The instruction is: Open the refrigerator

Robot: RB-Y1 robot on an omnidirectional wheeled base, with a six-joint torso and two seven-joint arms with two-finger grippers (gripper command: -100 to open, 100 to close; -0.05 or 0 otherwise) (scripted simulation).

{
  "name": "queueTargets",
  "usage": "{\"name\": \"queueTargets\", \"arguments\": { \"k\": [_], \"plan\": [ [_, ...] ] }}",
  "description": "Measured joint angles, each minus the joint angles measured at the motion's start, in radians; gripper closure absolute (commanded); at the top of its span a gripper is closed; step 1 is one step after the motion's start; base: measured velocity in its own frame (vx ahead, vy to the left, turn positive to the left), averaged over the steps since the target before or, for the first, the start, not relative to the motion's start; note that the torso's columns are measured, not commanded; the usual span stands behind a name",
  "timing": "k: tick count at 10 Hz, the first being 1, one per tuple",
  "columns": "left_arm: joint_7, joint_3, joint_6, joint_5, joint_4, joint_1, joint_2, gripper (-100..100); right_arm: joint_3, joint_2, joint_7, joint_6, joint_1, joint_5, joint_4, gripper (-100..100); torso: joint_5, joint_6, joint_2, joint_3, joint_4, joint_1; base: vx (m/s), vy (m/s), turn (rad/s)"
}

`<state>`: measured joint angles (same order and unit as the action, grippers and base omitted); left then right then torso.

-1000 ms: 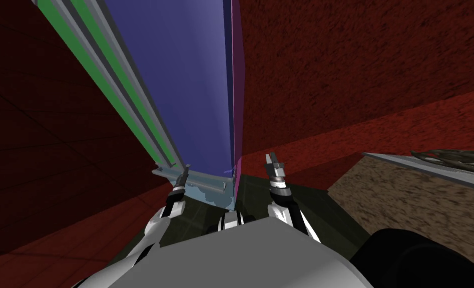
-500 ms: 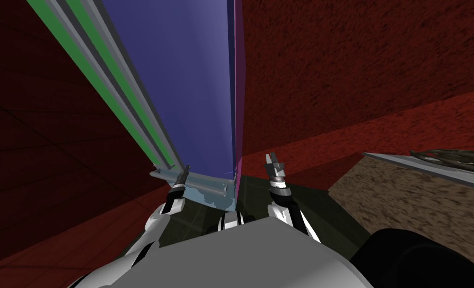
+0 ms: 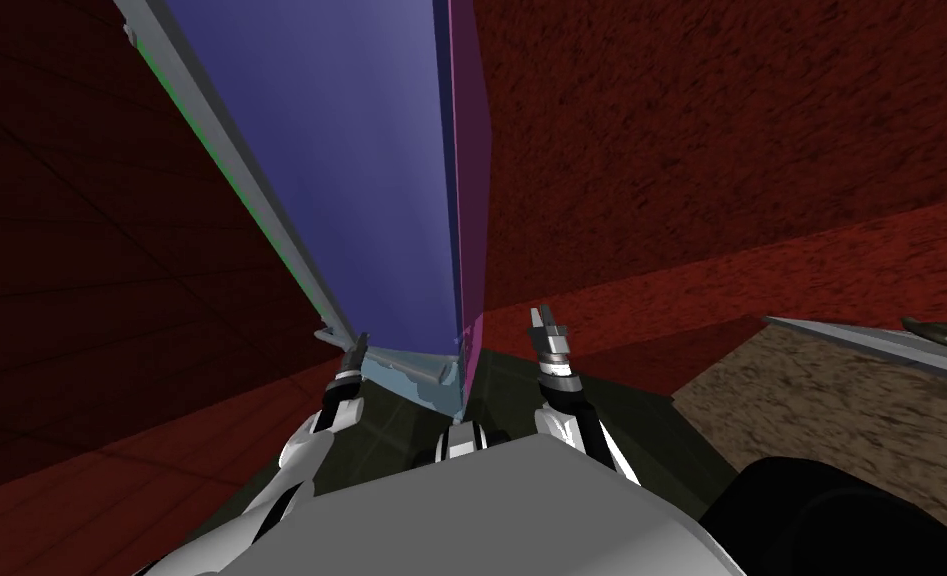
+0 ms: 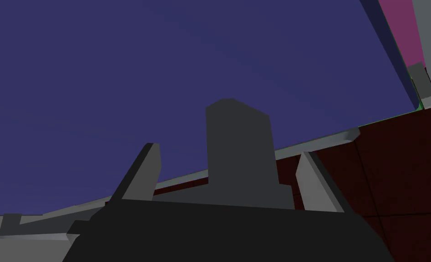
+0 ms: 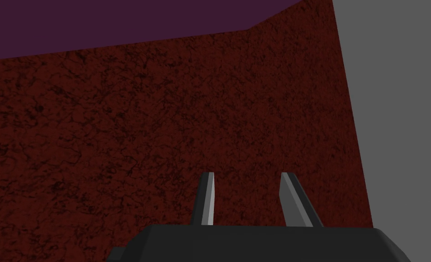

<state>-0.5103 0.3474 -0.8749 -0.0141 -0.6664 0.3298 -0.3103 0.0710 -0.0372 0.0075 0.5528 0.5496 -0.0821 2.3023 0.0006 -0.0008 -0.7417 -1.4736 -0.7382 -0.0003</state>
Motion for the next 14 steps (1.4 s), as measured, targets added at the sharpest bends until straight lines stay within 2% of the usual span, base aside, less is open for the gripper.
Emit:
{"name": "queueTargets", "arguments": {
  "k": [1,3,4,5,6,7,9,11,13,14],
  "plan": [
    [-0.007,0.016,-0.006,0.008,0.031,0.009,-0.011,100,0.0,0.0,0.0,0.0,0.0,0.0,0.0,0,0.0,0.002,0.004,-0.002,-0.001,0.002,-0.076,-0.119,0.068],
    [-0.016,0.027,0.016,0.013,-0.001,-0.013,-0.004,100,0.0,0.0,0.0,0.0,0.0,0.0,0.0,0,-0.002,0.007,0.009,-0.005,-0.002,0.003,-0.053,-0.073,0.076],
    [-0.025,0.039,0.018,0.019,0.0,-0.006,-0.007,100,0.0,0.0,0.0,0.0,0.0,0.0,0.0,0,-0.003,-0.003,0.004,-0.003,-0.001,-0.001,-0.07,-0.218,0.196],
    [-0.039,0.057,0.038,0.028,-0.035,-0.017,-0.004,100,0.0,0.0,0.0,0.0,0.0,0.0,0.0,0,-0.003,-0.005,-0.001,0.0,-0.001,-0.005,-0.075,-0.22,0.183],
    [-0.052,0.075,0.032,0.037,-0.004,-0.004,-0.012,100,0.0,0.0,0.0,0.0,0.0,0.0,0.0,0,-0.002,-0.003,-0.002,0.001,-0.001,-0.002,-0.043,-0.097,0.078],
    [-0.056,0.079,0.03,0.039,0.005,-0.007,-0.013,100,0.0,0.0,0.0,0.0,0.0,0.0,0.0,0,-0.002,0.003,0.001,-0.001,-0.003,0.003,-0.004,-0.181,0.184],
    [-0.089,0.118,0.052,0.056,-0.031,-0.022,-0.004,100,0.0,0.0,0.0,0.0,0.0,0.0,0.0,0,-0.003,-0.001,0.001,-0.001,-0.001,-0.006,-0.048,-0.225,0.16],
    [-0.097,0.134,0.043,0.064,-0.005,-0.022,-0.013,100,0.0,0.0,0.0,0.0,0.0,0.0,0.0,0,-0.002,0.007,0.003,-0.002,-0.003,0.003,-0.061,-0.1,0.063],
    [-0.126,0.169,0.039,0.081,-0.005,-0.017,-0.015,100,0.0,0.0,0.0,0.0,0.0,0.0,0.0,0,-0.003,-0.004,0.0,0.0,-0.001,-0.005,-0.057,-0.221,0.168],
    [-0.14,0.188,0.03,0.09,0.02,-0.008,-0.022,100,0.0,0.0,0.0,0.0,0.0,0.0,0.0,0,-0.003,-0.003,-0.001,0.0,-0.002,-0.002,-0.06,-0.242,0.137]
  ]
}}
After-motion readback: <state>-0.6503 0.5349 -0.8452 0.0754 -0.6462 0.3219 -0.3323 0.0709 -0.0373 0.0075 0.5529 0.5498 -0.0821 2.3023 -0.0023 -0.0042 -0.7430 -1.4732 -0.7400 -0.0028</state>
